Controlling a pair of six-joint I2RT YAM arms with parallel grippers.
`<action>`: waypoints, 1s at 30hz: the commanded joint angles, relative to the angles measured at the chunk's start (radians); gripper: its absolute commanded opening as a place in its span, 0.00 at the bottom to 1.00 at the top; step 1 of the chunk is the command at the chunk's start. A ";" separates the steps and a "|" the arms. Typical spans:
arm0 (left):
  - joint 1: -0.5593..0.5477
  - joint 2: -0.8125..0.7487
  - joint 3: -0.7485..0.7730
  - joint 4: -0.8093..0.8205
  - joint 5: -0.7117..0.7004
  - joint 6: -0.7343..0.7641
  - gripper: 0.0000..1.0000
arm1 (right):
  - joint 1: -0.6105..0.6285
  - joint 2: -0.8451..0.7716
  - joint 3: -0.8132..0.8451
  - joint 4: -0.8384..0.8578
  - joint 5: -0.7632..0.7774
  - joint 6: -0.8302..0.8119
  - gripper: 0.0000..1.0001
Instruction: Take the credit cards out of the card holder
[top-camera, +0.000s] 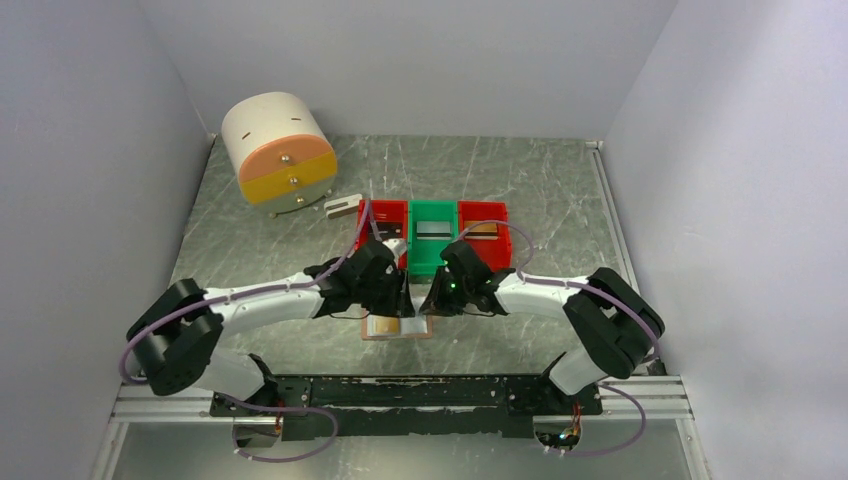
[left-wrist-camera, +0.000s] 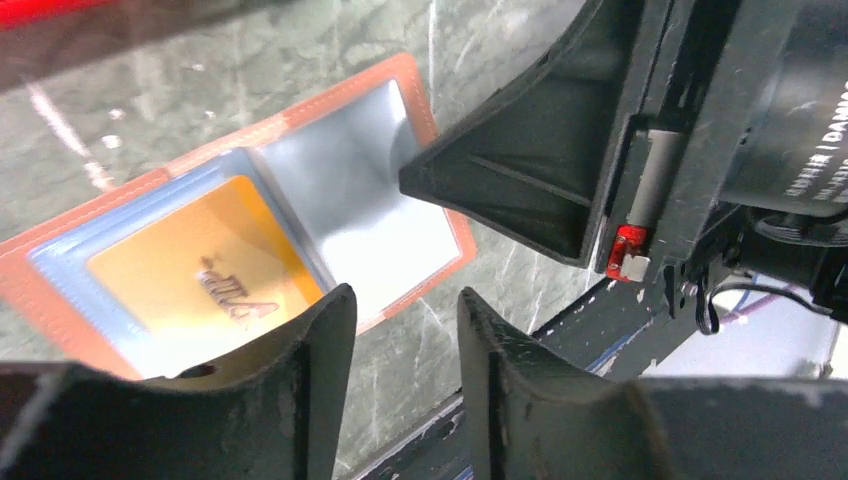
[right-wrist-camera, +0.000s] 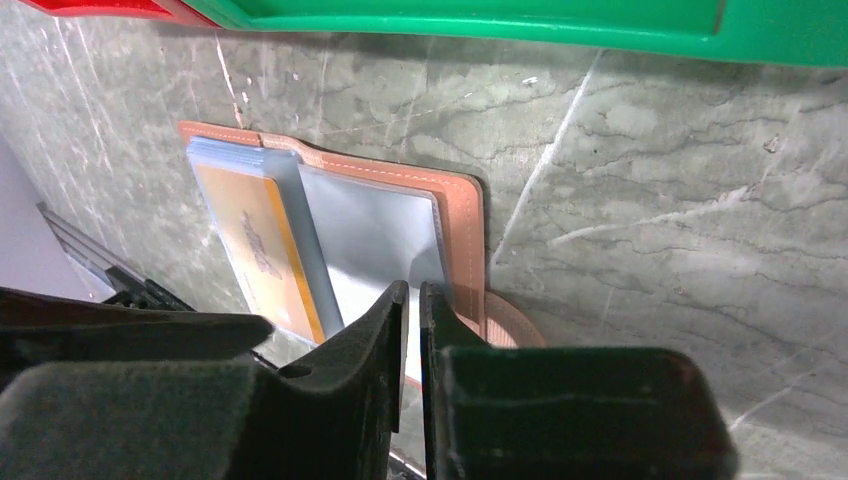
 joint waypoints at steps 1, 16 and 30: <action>-0.006 -0.083 0.044 -0.118 -0.162 0.013 0.50 | 0.004 0.017 -0.005 0.000 0.014 -0.033 0.15; 0.075 -0.071 -0.065 -0.113 -0.133 -0.085 0.43 | 0.080 0.039 0.001 0.137 -0.054 -0.007 0.22; 0.075 -0.096 -0.104 -0.167 -0.169 -0.080 0.39 | 0.105 0.114 0.023 0.234 -0.105 0.038 0.29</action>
